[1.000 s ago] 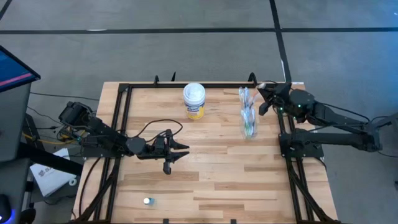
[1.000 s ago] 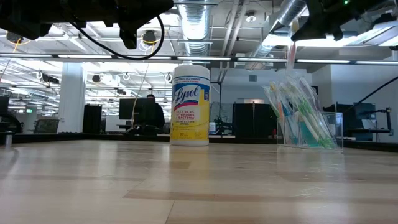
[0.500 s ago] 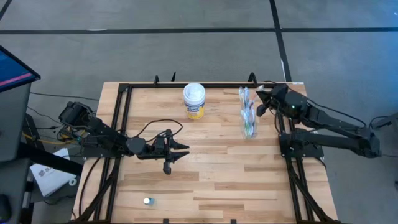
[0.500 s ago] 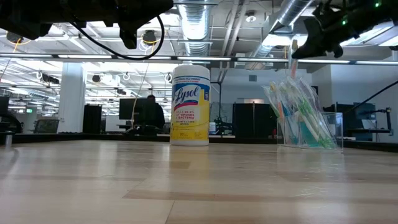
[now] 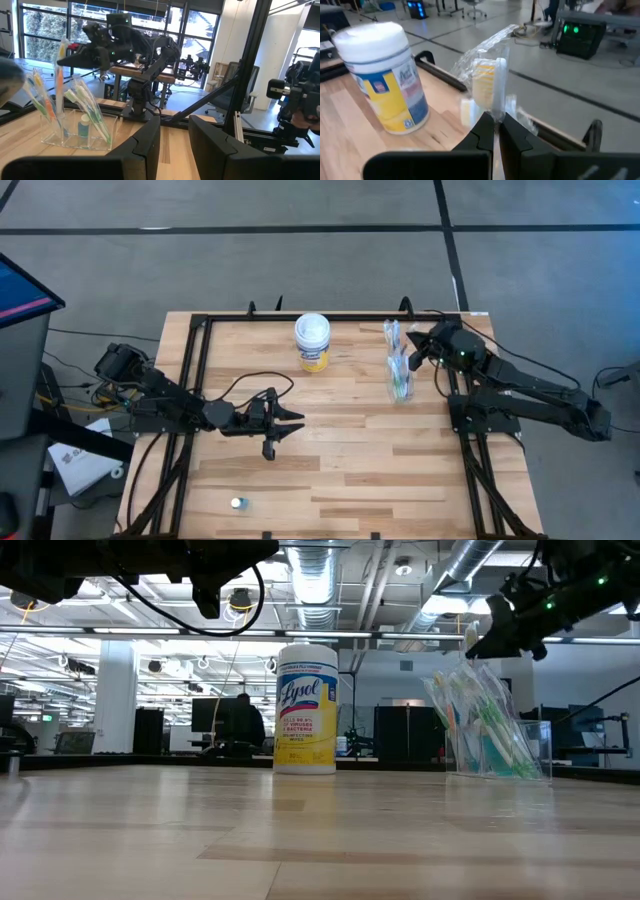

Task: Pick & Place toothbrushing station
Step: Put the orange toothbrush into the transparent organizer

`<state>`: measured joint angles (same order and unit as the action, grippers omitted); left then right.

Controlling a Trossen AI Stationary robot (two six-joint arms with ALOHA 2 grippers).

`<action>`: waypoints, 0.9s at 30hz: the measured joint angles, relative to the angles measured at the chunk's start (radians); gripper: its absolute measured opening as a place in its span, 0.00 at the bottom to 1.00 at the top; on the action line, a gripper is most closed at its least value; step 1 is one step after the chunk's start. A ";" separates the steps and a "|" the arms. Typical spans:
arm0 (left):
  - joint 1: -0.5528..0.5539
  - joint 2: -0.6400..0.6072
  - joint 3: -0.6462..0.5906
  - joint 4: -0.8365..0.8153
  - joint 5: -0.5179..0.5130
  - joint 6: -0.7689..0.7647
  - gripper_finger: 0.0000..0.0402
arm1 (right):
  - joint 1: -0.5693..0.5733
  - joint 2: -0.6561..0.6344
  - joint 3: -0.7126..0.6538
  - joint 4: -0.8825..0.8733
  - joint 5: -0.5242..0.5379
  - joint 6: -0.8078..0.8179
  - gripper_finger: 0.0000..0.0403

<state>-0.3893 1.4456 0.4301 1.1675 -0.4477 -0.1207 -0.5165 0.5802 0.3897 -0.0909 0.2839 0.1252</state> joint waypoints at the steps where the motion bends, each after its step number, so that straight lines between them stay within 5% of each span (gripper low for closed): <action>1: 0.000 0.000 0.000 0.000 0.000 0.000 0.24 | -0.006 0.000 -0.008 0.004 -0.007 0.005 0.00; 27: 0.000 0.000 0.000 0.000 0.000 0.000 0.24 | -0.043 0.047 -0.159 0.133 -0.097 0.059 0.00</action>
<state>-0.3894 1.4456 0.4301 1.1672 -0.4477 -0.1204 -0.5594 0.6273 0.2302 0.0426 0.1866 0.1843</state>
